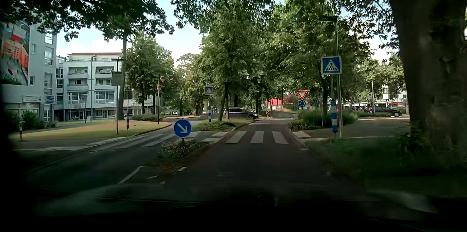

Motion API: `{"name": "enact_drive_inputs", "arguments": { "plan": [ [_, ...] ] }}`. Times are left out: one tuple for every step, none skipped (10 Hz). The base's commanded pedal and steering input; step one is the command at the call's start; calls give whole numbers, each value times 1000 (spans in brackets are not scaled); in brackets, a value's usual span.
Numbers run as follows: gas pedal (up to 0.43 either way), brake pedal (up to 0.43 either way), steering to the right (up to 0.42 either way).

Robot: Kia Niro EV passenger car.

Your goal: Follow the waypoints while adhering to traffic rules and regulations

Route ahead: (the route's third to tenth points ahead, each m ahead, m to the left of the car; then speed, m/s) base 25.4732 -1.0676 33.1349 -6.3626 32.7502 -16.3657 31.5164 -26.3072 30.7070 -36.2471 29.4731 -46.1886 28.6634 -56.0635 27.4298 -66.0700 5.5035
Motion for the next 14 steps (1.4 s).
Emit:
{"name": "enact_drive_inputs", "arguments": {
  "plan": [
    [79, 6, 30],
    [118, 0, 33],
    [130, 6, 33],
    [130, 6, 33],
    [130, 6, 33],
    [138, 6, 33],
    [150, 6, 32],
    [150, 6, 32],
    [150, 6, 30],
    [150, 6, 28],
    [150, 6, 27],
    [150, 6, 26],
    [150, 6, 26],
    [138, 6, 26]
  ]
}}
